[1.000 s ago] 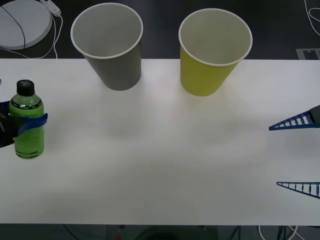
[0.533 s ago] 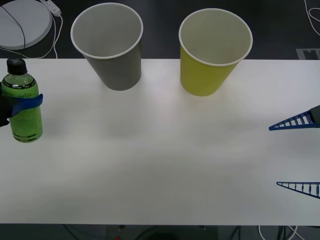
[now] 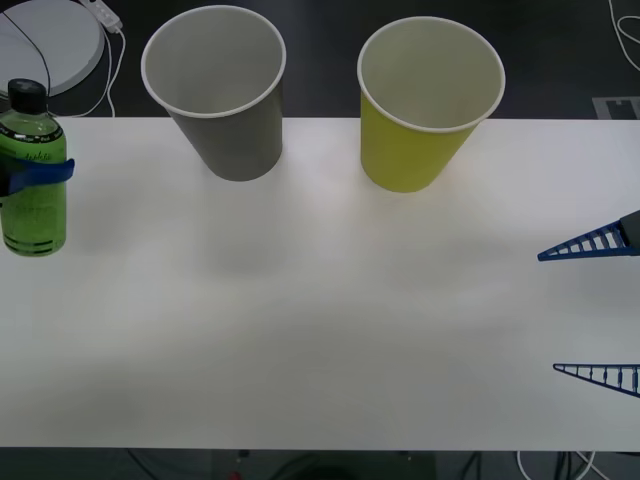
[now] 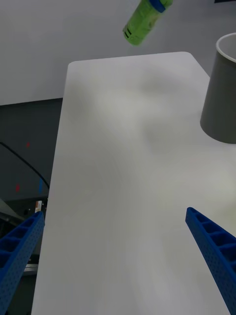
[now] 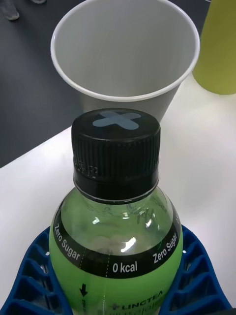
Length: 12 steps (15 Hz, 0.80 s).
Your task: Put the can into the green bin and the plastic bottle into the gray bin
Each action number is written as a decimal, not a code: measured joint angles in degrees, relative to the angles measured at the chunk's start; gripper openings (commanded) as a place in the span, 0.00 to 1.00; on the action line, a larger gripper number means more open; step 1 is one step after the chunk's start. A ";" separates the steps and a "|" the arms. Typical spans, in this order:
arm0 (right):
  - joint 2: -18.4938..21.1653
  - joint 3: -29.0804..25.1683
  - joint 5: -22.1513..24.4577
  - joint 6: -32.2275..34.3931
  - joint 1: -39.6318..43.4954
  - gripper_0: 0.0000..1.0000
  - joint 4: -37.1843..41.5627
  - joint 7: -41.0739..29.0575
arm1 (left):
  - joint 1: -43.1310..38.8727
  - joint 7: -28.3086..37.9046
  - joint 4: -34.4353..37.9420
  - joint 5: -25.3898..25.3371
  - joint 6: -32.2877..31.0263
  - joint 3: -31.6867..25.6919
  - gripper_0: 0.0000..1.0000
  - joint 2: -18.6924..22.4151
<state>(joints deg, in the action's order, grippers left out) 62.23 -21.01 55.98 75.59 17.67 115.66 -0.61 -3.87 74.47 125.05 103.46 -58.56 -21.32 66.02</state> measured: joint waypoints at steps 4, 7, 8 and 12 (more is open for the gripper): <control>0.00 0.00 0.00 0.00 0.00 1.00 0.00 0.00 | 8.35 -0.35 -3.31 -1.35 -7.46 2.30 0.00 1.30; 0.00 0.00 0.00 0.00 0.00 1.00 0.00 0.00 | 13.18 -0.77 -5.95 -2.29 -9.61 4.86 0.00 2.70; 0.00 0.00 0.00 0.00 0.00 1.00 0.00 0.00 | 14.73 -1.24 -6.98 -2.60 -9.68 6.13 0.00 3.07; 0.00 0.00 0.00 0.00 0.00 1.00 0.00 0.00 | 22.18 -3.01 -11.50 -3.87 -11.89 10.85 0.00 3.50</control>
<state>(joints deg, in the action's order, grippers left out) 62.23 -21.01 55.98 75.59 17.67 115.66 -0.61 18.32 71.45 113.55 99.60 -70.45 -10.47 69.52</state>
